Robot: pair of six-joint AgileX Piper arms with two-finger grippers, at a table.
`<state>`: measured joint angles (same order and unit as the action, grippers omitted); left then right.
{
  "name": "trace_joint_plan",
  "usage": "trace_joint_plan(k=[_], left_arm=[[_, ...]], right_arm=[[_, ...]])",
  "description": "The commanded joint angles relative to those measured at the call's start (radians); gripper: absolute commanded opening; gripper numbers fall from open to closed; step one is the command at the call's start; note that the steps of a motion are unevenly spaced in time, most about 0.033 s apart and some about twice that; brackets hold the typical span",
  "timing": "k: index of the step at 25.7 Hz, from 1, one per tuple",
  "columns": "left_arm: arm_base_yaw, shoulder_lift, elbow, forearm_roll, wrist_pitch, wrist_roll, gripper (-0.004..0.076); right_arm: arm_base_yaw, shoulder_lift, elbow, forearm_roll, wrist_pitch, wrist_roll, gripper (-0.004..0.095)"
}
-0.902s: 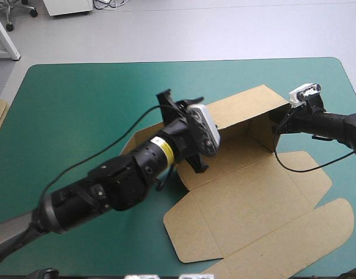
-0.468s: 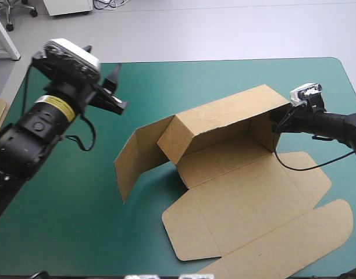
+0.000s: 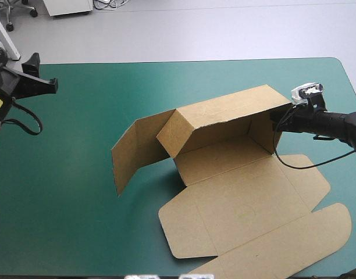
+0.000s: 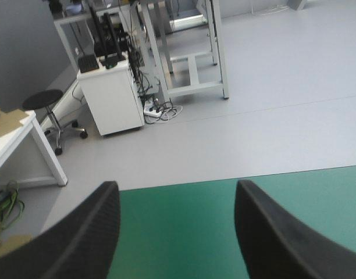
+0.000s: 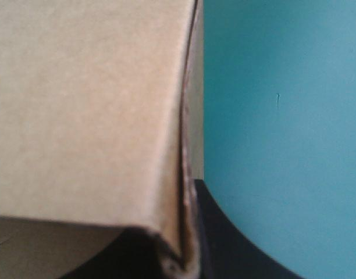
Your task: Fold the box
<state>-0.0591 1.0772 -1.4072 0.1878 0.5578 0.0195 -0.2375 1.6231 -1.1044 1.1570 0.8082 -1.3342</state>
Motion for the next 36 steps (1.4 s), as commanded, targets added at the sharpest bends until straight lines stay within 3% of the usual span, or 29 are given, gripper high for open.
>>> trace_joint_plan(k=[1,7,12,20,22,25,27,32,36], left_arm=[[0.098,-0.001,-0.022,-0.178,-0.043,0.081,0.0419],[0.288,0.011,0.125,-0.533,0.002,0.225,0.0419],[0.412,0.006,0.262,-0.849,0.035,0.439,0.0419],[0.442,0.010,0.468,-0.986,-0.004,0.533,0.0419],[0.442,0.017,0.473,-0.989,0.010,0.543,0.0419],[0.442,0.019,0.473,-0.992,0.014,0.562,0.0419],[0.442,0.019,0.473,-0.992,0.023,0.563,0.0419],[0.442,0.021,0.473,-0.994,0.032,0.563,0.0419],[0.442,0.025,0.473,-0.992,0.035,0.563,0.0419]], right_arm=[[0.003,-0.037,-0.018,-0.014,0.055,0.045,-0.0015],[0.003,-0.038,-0.018,-0.029,0.051,0.061,-0.0014],[0.003,-0.038,-0.018,-0.041,0.038,0.090,-0.0014],[0.012,-0.038,-0.019,-0.086,0.020,0.181,-0.0010],[0.042,-0.038,-0.056,-0.215,0.017,0.311,-0.0008],[0.147,-0.038,-0.198,-0.536,0.081,0.646,-0.0009],[0.206,-0.038,-0.286,-0.640,0.114,0.773,-0.0009],[0.274,0.000,-0.430,-0.704,0.171,0.885,-0.0009],[0.291,0.091,-0.531,-0.747,0.283,0.946,-0.0008]])
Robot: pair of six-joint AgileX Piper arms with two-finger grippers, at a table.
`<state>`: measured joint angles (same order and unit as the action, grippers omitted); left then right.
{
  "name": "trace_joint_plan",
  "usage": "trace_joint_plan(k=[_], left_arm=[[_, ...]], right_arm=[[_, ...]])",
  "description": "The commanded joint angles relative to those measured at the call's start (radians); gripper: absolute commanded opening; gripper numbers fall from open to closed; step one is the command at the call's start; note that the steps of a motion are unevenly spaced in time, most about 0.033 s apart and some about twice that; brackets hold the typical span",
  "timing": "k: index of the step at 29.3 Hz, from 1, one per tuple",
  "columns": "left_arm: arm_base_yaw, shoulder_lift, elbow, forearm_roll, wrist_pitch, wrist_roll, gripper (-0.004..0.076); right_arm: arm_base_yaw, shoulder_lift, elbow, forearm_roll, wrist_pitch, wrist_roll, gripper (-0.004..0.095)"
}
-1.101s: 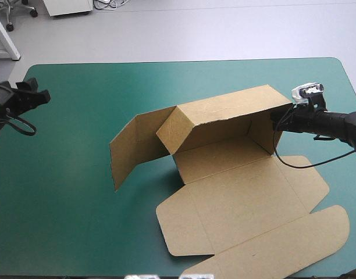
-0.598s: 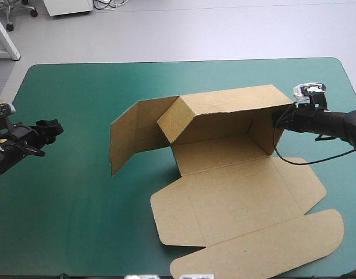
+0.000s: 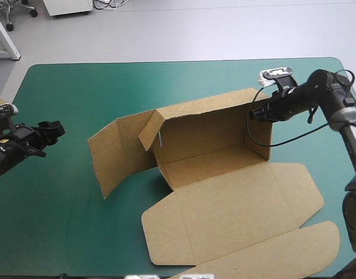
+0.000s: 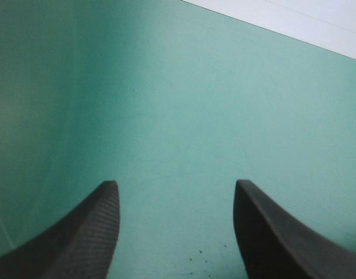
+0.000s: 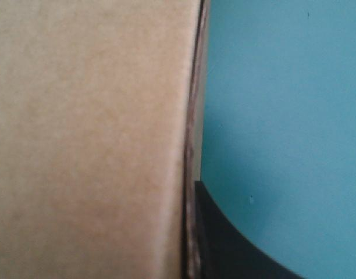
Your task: Fold the box
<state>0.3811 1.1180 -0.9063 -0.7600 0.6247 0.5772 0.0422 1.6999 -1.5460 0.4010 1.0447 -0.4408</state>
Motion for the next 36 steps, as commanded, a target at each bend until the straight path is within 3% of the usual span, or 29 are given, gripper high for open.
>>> trace_joint_plan(k=[1,4,9,11,15,19,21,32,36], left_arm=[[0.002,-0.014,-0.028,-0.044,-0.030,0.005,0.0419],[0.002,-0.004,-0.028,-0.048,-0.013,0.005,0.0419],[0.002,-0.001,-0.028,-0.053,0.005,0.012,0.0389],[0.002,-0.001,-0.028,-0.055,0.005,0.024,0.0377],[0.002,-0.001,-0.028,-0.057,0.003,0.025,0.0370],[0.002,-0.001,-0.028,-0.059,-0.001,0.031,0.0370],[0.002,-0.001,-0.028,-0.059,-0.002,0.031,0.0370],[0.002,-0.001,-0.028,-0.062,-0.002,0.035,0.0370],[0.002,-0.001,-0.028,-0.062,-0.002,0.043,0.0368]], right_arm=[[0.013,0.039,-0.113,0.006,0.070,0.061,-0.0008],[0.025,0.110,-0.184,0.006,0.099,0.070,-0.0010],[0.032,0.128,-0.226,-0.001,0.056,0.072,-0.0005],[0.032,0.126,-0.237,-0.003,0.031,0.051,0.0046],[0.032,0.126,-0.279,-0.003,0.014,0.034,0.0301],[0.032,0.126,-0.319,0.014,0.014,0.044,0.0637],[0.032,0.125,-0.334,0.016,0.033,0.059,0.0698],[0.032,0.066,-0.371,-0.046,0.201,0.096,0.0632],[0.032,-0.001,-0.320,-0.053,0.199,0.109,0.0627]])
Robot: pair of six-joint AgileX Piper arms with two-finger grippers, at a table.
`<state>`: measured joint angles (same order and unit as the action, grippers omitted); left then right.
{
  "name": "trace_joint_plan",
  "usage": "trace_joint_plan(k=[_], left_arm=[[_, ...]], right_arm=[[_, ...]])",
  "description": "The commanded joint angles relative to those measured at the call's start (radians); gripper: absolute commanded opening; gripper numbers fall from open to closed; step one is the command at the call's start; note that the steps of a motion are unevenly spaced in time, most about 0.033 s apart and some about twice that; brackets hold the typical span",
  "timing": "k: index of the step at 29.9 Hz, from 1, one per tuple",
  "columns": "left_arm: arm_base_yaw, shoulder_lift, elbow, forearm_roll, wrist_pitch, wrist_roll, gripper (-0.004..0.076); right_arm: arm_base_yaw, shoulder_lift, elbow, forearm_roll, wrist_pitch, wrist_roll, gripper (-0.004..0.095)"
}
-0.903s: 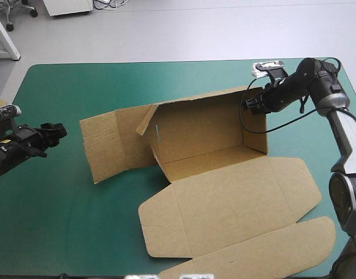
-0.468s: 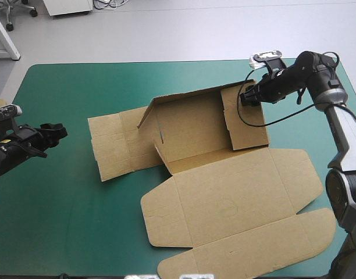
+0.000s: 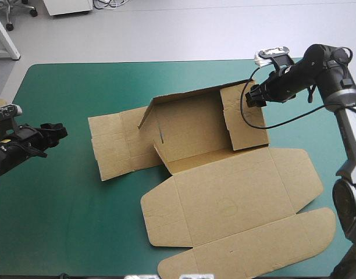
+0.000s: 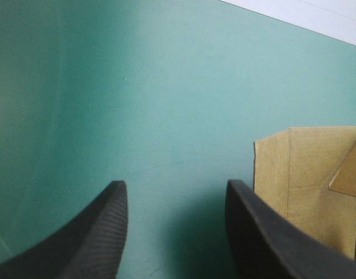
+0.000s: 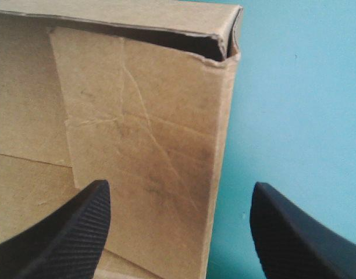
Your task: Fold the box
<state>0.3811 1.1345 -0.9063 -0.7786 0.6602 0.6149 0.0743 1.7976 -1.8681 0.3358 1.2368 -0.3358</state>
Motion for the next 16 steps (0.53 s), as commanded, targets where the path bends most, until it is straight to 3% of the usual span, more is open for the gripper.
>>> trace_joint_plan(k=[1,6,13,16], left_arm=[[0.002,-0.018,-0.028,-0.052,-0.037,0.011,0.0368],[0.002,-0.018,-0.028,-0.059,-0.039,0.021,0.0368],[0.002,-0.018,-0.028,-0.059,-0.041,0.026,0.0368],[0.002,-0.018,-0.028,-0.062,-0.040,0.030,0.0368]], right_arm=[[0.000,-0.118,0.022,0.010,0.007,0.004,0.0627],[-0.002,-0.239,0.224,-0.007,-0.085,-0.031,0.0602],[-0.002,-0.412,0.641,0.065,-0.560,-0.168,0.0604],[-0.002,-0.411,0.733,0.150,-0.680,-0.245,0.0602]])
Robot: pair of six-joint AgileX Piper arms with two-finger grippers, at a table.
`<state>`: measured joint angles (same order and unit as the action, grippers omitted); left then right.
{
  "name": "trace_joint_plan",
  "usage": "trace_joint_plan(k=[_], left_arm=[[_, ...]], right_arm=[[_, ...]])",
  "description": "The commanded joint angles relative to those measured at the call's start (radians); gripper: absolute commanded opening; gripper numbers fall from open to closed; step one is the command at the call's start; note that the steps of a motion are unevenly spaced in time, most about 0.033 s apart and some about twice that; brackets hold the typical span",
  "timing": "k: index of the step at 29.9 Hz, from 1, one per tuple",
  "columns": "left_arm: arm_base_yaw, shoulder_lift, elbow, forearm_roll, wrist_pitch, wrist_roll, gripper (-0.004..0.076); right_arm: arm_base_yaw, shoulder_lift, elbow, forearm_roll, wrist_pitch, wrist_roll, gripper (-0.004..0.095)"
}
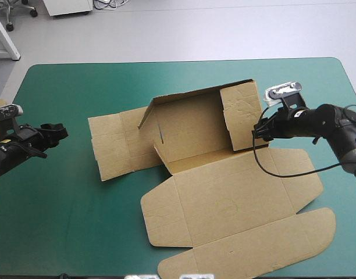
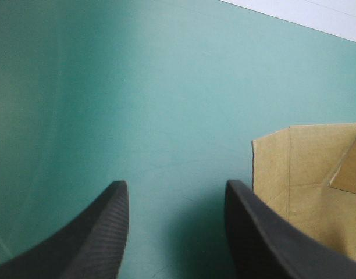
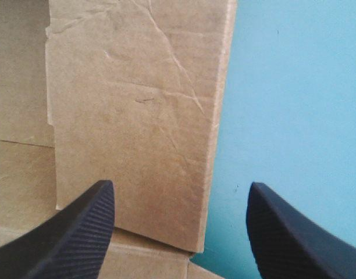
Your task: Fold the box
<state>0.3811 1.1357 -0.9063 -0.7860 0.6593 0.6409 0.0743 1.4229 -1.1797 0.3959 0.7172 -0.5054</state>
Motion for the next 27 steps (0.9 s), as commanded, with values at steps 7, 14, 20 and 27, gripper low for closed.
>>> trace_joint_plan(k=[7,14,20,27], left_arm=[[0.002,-0.019,-0.028,-0.065,-0.037,0.004,0.0367],[0.002,-0.019,-0.028,-0.065,-0.026,0.005,0.0367],[0.002,-0.019,-0.028,-0.065,-0.022,0.005,0.0367],[0.002,-0.019,-0.028,-0.068,-0.019,0.005,0.0367]], right_arm=[[-0.002,0.049,0.077,0.238,-0.210,-0.186,0.0604],[-0.002,0.108,0.077,0.263,-0.218,-0.215,0.0540],[-0.002,0.108,0.032,0.258,-0.189,-0.212,0.0128],[-0.002,0.114,-0.070,0.136,-0.093,-0.041,-0.0001]])
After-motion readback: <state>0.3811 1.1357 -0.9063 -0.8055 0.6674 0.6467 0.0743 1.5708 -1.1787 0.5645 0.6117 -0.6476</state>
